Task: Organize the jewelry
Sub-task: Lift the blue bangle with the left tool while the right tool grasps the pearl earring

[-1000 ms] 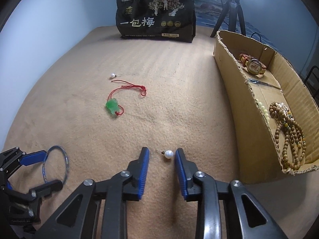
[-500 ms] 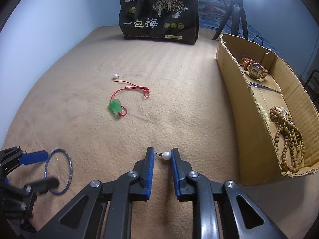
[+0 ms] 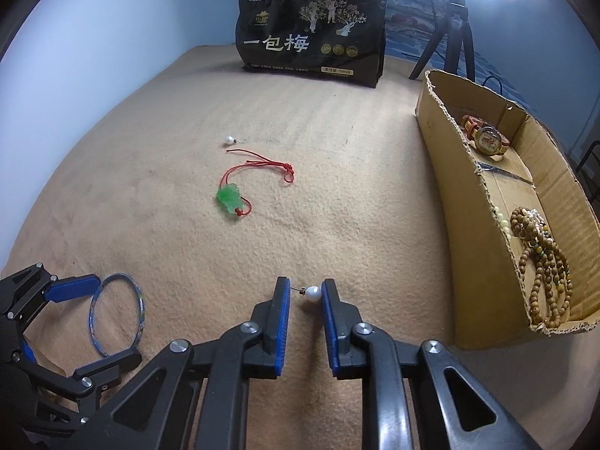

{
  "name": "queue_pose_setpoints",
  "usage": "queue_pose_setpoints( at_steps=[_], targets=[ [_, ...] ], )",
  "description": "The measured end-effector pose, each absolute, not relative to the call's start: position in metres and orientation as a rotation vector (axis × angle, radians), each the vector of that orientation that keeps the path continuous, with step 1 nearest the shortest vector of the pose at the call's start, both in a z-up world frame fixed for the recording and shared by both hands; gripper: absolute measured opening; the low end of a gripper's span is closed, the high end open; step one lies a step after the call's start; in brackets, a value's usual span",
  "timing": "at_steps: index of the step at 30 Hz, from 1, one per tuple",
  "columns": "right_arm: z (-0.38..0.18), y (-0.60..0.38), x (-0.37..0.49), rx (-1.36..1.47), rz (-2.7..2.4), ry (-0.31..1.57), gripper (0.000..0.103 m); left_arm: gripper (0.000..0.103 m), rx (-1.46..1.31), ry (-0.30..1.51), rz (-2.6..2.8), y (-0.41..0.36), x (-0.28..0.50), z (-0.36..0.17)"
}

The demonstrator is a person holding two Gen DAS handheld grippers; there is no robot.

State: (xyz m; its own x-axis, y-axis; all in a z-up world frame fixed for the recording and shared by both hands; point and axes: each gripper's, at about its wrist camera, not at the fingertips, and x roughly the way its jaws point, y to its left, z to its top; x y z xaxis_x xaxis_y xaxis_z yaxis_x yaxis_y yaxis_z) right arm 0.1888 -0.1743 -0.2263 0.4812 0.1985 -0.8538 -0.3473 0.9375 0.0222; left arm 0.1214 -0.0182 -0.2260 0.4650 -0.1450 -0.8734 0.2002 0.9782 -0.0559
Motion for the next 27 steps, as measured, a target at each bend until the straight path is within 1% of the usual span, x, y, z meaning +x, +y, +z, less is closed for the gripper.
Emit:
queue_pose_setpoints(
  at_steps=[1, 13, 27],
  targets=[
    [-0.226, -0.174, 0.189, -0.163, 0.335, 1.016, 0.015, 0.073, 0.060, 1.061, -0.201, -0.017, 0.121, -0.225],
    [-0.210, -0.172, 0.182, -0.164, 0.351, 0.983, 0.015, 0.073, 0.023, 1.040, -0.192, -0.009, 0.118, -0.212],
    [-0.147, -0.193, 0.174, -0.100, 0.374, 0.880, 0.015, 0.073, -0.020, 0.939, -0.262, -0.034, 0.134, -0.147]
  ],
)
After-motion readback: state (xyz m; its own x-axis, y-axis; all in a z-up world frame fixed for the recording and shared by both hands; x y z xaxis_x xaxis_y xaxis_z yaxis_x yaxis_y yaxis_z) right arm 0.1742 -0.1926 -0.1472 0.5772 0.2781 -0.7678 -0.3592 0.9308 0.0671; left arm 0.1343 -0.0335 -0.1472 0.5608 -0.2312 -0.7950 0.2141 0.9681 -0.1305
